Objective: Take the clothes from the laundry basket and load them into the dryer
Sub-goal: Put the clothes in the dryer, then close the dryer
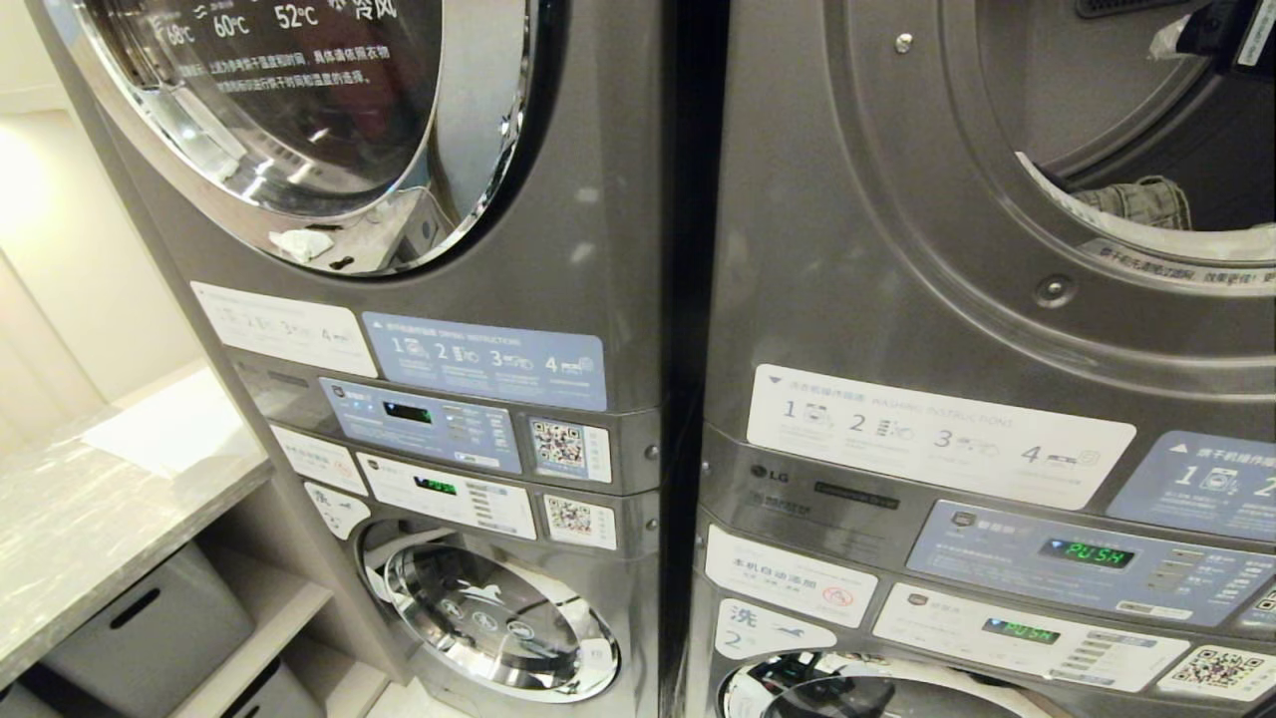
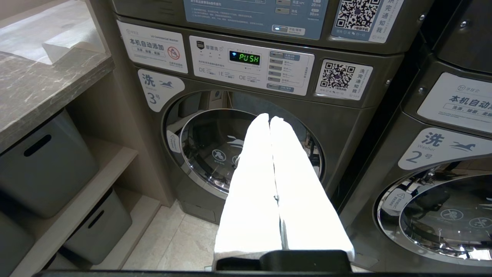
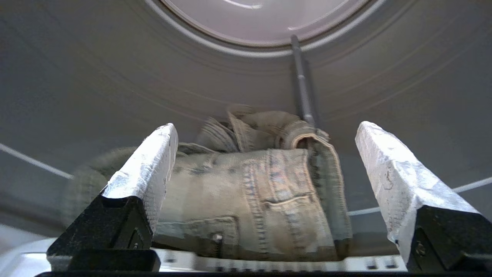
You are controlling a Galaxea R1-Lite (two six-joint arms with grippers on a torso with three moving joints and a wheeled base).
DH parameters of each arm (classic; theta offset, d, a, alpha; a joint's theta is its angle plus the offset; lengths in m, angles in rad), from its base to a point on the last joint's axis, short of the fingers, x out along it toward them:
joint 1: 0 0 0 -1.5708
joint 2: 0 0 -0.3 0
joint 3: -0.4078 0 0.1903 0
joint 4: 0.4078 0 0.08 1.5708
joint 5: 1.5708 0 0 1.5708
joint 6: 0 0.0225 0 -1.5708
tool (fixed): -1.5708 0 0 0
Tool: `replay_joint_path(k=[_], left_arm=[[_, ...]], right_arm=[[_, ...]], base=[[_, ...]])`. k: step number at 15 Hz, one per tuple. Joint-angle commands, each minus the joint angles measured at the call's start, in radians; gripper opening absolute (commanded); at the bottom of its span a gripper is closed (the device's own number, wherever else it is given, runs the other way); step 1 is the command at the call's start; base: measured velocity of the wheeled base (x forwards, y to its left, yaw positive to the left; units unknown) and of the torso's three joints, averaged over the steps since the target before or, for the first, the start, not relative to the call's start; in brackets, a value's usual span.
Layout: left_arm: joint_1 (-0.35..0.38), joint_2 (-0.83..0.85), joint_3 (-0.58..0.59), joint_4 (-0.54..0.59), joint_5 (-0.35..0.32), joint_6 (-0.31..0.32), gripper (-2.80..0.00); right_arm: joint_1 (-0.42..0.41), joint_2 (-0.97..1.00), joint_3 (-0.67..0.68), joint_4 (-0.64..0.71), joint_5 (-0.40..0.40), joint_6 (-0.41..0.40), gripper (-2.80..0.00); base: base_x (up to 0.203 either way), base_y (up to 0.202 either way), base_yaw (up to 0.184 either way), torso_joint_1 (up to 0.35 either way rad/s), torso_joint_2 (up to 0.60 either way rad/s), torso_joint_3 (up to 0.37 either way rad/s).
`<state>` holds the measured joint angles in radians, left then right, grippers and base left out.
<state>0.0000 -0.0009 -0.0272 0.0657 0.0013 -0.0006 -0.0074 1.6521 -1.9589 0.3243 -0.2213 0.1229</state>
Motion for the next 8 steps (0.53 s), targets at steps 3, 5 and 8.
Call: replay_joint_path(k=[3,5,8], left_arm=[[0.000,-0.001,0.000,0.000,0.000,0.001,-2.80],[0.000,-0.001,0.000,0.000,0.000,-0.001,-2.80],[0.000,-0.001,0.000,0.000,0.000,-0.001,-2.80]], right_arm=[[0.003,-0.119,0.055,0.007,0.009,0.022,-2.80],[0.003,-0.186,0.077,0.006,0.031,0.022,-2.80],[0.003,-0.347,0.196,0.007,0.053,0.019,-2.80]], base=[[0.000,0.000,0.000,0.000,0.00,0.000],[0.000,0.000,0.000,0.000,0.00,0.000],[0.000,0.000,0.000,0.000,0.00,0.000]])
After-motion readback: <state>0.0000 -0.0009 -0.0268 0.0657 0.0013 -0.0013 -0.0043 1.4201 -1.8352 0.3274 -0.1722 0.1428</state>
